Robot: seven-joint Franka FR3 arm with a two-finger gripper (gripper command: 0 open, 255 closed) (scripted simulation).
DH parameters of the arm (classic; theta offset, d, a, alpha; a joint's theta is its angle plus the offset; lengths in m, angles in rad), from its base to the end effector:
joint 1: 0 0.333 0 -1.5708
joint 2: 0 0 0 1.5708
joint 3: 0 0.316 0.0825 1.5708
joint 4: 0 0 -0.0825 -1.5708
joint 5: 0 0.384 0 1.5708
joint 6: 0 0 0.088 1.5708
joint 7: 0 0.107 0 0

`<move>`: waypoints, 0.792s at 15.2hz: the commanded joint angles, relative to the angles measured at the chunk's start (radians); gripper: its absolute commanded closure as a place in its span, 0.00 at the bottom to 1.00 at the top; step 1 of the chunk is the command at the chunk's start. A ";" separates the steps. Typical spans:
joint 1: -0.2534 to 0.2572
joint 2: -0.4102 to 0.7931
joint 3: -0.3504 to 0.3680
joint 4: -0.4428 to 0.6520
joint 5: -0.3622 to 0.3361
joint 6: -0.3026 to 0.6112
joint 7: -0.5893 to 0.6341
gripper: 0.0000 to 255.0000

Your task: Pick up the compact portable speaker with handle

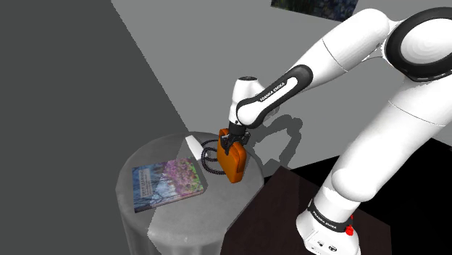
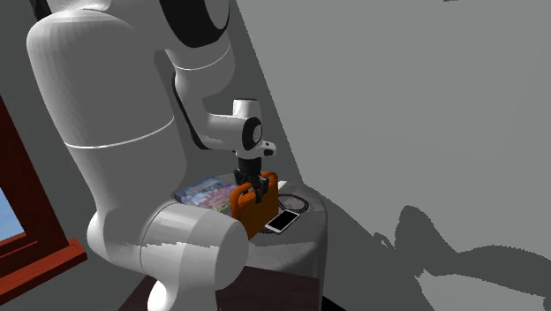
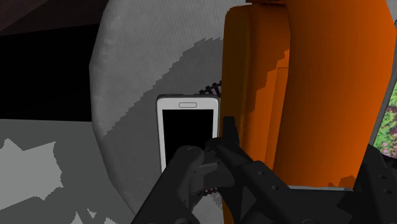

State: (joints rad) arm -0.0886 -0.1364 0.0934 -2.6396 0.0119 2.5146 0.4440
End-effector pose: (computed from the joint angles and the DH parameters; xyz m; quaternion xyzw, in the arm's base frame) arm 0.4230 0.0010 0.2918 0.9748 -0.2229 0.0059 0.0015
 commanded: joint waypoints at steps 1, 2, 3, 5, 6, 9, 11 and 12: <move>0.000 0.001 0.000 -0.001 0.000 0.000 0.000 1.00; 0.000 0.002 0.000 -0.001 0.000 0.001 0.000 1.00; 0.000 0.001 0.000 0.002 0.000 -0.003 0.000 1.00; 0.001 -0.024 0.000 0.009 0.003 -0.035 -0.002 1.00; 0.002 -0.036 -0.001 0.013 0.005 -0.051 -0.003 1.00; 0.003 -0.072 -0.002 0.026 0.008 -0.099 -0.006 1.00; 0.003 -0.094 -0.003 0.036 0.010 -0.131 -0.008 1.00; 0.004 -0.104 -0.004 0.041 0.011 -0.147 -0.009 1.00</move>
State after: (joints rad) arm -0.0844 -0.2306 0.0915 -2.6065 0.0224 2.3841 0.4375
